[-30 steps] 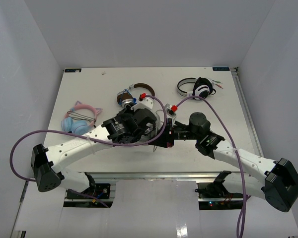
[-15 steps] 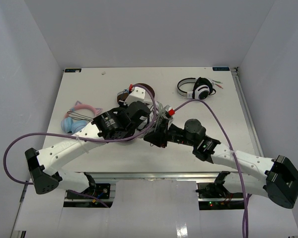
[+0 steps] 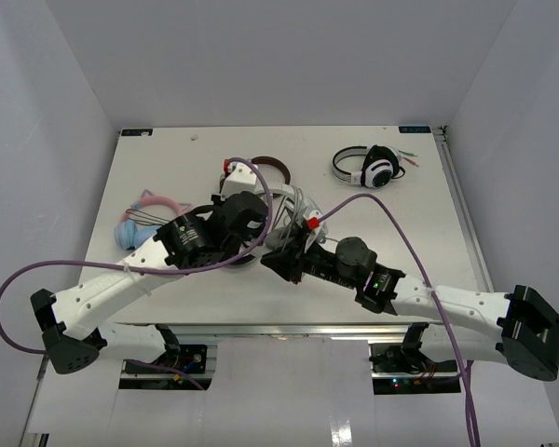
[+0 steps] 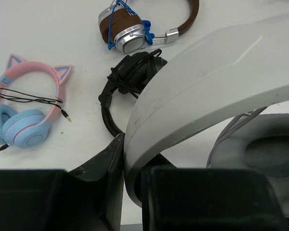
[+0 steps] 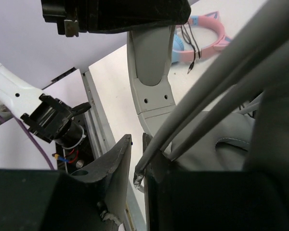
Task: Wrap the headphones
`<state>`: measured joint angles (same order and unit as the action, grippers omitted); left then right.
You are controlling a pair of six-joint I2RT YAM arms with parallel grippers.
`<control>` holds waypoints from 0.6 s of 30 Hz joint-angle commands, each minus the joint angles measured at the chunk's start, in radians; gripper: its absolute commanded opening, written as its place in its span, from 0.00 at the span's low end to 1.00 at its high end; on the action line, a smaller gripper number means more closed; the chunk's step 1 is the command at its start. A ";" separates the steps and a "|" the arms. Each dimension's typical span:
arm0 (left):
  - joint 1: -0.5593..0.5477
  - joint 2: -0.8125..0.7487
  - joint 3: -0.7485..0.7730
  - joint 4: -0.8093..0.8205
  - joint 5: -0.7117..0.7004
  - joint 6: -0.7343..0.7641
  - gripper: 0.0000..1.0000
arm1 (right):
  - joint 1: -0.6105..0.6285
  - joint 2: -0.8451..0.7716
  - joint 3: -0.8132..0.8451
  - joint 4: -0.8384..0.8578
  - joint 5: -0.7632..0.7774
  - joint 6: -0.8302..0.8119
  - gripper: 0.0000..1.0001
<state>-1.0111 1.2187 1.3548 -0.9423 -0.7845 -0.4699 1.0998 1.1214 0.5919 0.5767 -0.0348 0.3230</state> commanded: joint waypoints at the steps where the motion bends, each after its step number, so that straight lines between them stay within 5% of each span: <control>1: -0.007 -0.096 0.023 0.087 0.048 -0.118 0.00 | 0.036 0.018 0.025 0.033 0.181 -0.075 0.23; 18: -0.007 -0.207 0.026 0.127 0.155 -0.171 0.00 | 0.094 0.045 -0.092 0.308 0.255 -0.278 0.27</control>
<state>-1.0073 1.1158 1.3544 -0.9258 -0.7455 -0.5681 1.2033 1.1731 0.5550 0.7550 0.1436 0.1389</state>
